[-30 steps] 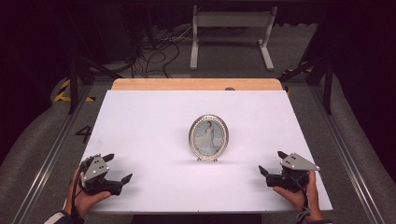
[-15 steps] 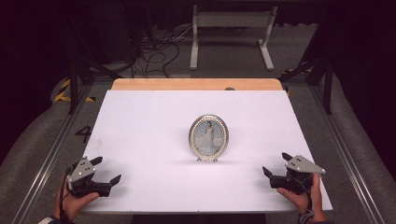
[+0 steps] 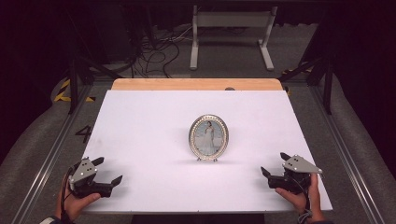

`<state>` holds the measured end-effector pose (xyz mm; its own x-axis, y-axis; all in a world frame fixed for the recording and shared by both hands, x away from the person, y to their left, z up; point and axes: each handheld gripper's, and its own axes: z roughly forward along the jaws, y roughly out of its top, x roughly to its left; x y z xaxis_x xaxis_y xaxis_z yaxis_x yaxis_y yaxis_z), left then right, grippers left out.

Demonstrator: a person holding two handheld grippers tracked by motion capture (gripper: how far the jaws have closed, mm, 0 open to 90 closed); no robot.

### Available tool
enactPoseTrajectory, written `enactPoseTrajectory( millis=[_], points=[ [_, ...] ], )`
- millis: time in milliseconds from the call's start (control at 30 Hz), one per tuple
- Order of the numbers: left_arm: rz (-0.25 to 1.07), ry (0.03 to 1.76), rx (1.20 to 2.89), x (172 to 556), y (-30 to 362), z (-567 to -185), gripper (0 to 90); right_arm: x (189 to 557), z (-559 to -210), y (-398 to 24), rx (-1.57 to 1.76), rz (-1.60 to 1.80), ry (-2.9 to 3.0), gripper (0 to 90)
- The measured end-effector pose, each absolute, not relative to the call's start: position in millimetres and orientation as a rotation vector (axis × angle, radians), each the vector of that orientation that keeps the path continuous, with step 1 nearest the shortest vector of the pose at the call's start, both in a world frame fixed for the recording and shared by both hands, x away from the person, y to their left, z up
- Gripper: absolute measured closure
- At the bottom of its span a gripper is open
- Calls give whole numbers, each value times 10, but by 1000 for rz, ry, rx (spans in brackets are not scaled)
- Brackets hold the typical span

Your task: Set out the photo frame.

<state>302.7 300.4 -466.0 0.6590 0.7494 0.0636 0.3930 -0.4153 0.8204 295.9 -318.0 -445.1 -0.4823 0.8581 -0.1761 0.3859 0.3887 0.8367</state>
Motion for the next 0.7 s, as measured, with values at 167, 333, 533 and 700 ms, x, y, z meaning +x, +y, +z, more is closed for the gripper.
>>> enactPoseTrajectory(
  millis=[167,333,533,700],
  points=[
    [554,882,2044,3024,3010,-4654,41,2959,-4455,-3159,1062,1001,2043,129],
    [553,882,2051,3032,2993,-4656,41,2966,-4469,-3140,1052,993,2057,129],
    [555,884,2054,3030,2998,-4655,41,2965,-4468,-3144,1055,991,2054,129],
    [560,880,2056,3035,2992,-4658,41,2968,-4474,-3133,1049,986,2056,128]
  ],
)
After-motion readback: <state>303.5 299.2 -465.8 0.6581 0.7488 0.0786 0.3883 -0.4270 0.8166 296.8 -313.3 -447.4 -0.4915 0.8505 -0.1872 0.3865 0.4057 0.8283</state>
